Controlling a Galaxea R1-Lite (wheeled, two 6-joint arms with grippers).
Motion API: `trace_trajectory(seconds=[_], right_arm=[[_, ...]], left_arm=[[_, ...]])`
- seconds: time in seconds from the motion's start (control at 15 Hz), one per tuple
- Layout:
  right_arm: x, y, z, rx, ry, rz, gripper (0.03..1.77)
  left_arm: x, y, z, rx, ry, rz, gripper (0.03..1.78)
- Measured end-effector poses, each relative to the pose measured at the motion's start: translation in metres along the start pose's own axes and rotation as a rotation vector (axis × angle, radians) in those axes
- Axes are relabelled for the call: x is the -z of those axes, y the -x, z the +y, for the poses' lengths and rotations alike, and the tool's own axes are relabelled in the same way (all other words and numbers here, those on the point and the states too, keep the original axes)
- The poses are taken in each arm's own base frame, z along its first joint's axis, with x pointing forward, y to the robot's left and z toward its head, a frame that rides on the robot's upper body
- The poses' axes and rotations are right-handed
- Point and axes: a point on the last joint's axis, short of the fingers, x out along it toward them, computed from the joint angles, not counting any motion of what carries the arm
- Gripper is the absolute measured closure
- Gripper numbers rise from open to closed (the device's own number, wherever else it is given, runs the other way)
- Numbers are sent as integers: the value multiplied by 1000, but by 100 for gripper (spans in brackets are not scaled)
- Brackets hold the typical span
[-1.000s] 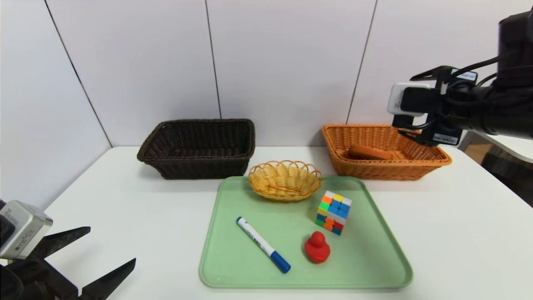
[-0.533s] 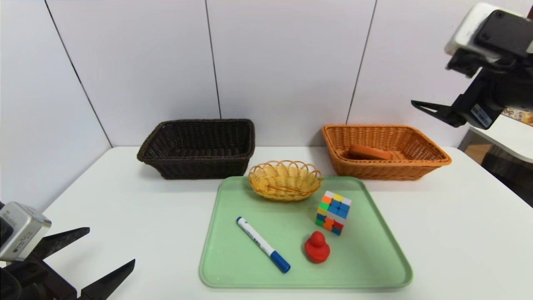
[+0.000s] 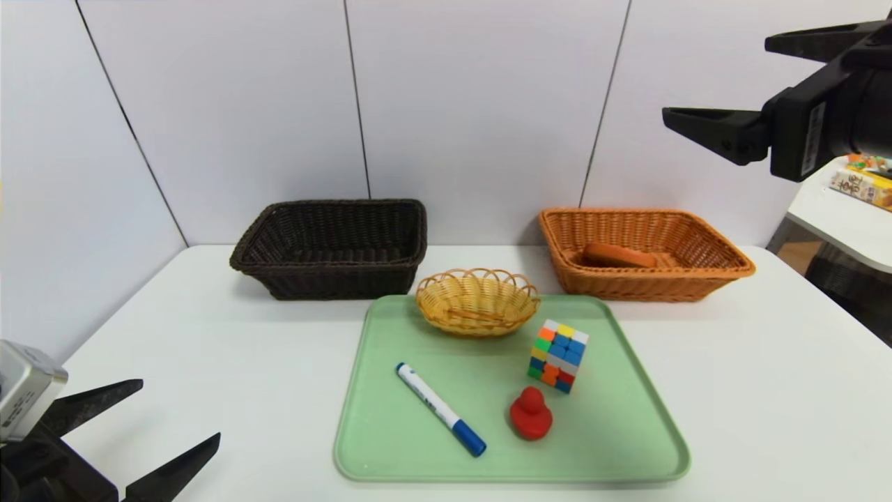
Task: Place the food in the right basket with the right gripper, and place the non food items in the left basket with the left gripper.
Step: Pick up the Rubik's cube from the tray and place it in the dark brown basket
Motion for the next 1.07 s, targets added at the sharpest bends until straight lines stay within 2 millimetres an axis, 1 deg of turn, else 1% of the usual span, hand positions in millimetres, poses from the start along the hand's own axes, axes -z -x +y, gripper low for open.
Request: trace_trajectory(seconds=[0.13,0.27,0.53,0.67,0.87,1.07], right_arm=[[7,0,9,4,-148,37,11],[23,-1,21,-16,-238,97,11],[63,8,42,-69,-275,201,11],[80,17,50,-120,-278,217,11],[94,37,59,-257,-272,210,11],[103,54,61,-433,-220,206,11]], left_arm=[[0,1,0,0,-1,-4,12],[1,1,0,1,-1,-2,12],[8,2,-1,3,1,14,12],[11,4,-2,2,-2,10,12],[14,8,-2,3,-10,0,12],[15,11,-3,1,-13,-11,12]])
